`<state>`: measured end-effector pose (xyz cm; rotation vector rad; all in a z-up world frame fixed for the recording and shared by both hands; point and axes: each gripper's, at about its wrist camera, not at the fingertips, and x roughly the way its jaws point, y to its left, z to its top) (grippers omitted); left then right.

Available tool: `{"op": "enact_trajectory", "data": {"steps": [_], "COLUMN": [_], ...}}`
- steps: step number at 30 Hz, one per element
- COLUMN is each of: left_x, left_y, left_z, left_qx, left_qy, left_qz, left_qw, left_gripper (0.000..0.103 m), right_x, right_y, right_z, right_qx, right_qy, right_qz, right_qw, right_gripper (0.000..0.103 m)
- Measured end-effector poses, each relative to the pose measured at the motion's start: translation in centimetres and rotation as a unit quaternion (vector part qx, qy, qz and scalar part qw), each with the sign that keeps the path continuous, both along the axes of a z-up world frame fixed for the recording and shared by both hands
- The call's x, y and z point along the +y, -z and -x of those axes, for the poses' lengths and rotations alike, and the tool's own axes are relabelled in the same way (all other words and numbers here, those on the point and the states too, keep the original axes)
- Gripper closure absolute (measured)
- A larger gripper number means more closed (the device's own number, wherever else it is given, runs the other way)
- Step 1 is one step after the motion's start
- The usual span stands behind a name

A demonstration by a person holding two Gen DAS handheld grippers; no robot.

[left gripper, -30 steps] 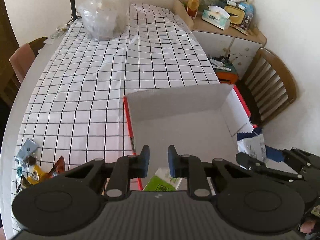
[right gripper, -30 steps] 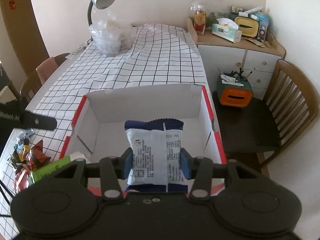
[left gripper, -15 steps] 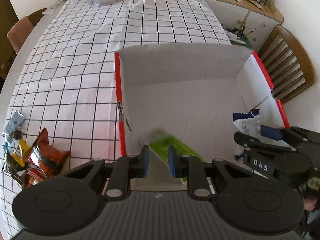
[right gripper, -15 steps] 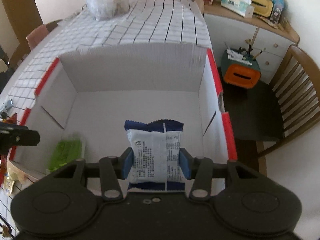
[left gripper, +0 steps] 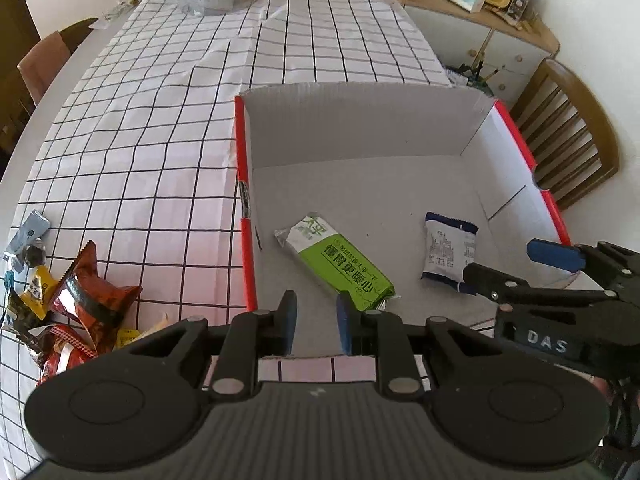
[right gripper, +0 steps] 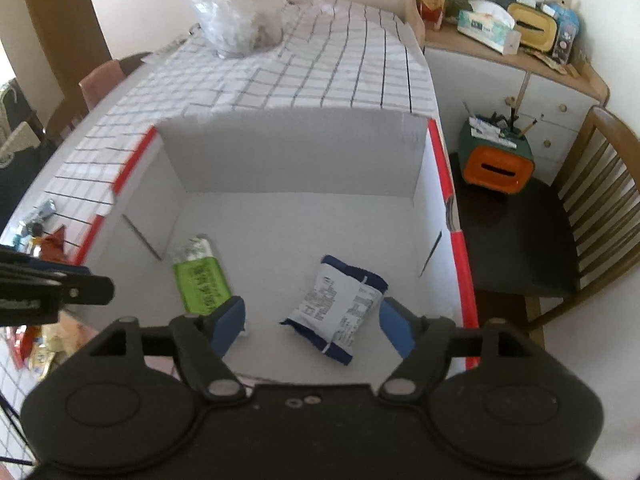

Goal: Organize snacks
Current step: 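Withdraw both tools from the box back toward the snack pile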

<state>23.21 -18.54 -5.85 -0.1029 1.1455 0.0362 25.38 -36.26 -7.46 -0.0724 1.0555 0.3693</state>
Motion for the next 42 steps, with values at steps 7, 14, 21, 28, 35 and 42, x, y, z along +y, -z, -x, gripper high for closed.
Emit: {"op": "enact_trajectory", "data": {"steps": [7,14,21,28,35,42], "left_x": [1.5,4.2,8.8,14.6,19.9,25.3], "left_y": [-1.8,-4.2,-5.8,-6.8,-7.0,-5.4], "left_z": [1.9,4.6,7.2,9.4,11.1,11.4], "left_qx": [-0.032,-0.081,-0.113,-0.137,-0.157,-0.151], "left_qy": [0.005,0.017,0.020,0.012,0.022,0.012], "left_qz": [0.011,0.016,0.020,0.024,0.043,0.056], "left_qw": [0.9994,0.9964,0.9932,0.9901,0.9865,0.9868], "left_gripper": [0.075,0.038,0.033,0.024,0.012,0.003], "right_x": [1.1,3.2,7.1,11.8,16.0,20.1], "right_y": [-3.7,-6.3,-8.3,-8.8,-8.4,-5.2], "right_z": [2.4,4.7,7.4,9.2,10.1,10.5], "right_qx": [-0.032,-0.050,-0.071,-0.076,-0.070,-0.041], "right_qy": [0.002,0.007,0.005,-0.009,-0.004,-0.011], "right_qz": [-0.022,-0.038,-0.054,-0.055,-0.054,-0.033], "right_qw": [0.999,0.998,0.996,0.996,0.996,0.999], "right_gripper": [0.021,0.017,0.003,0.001,0.000,0.000]}}
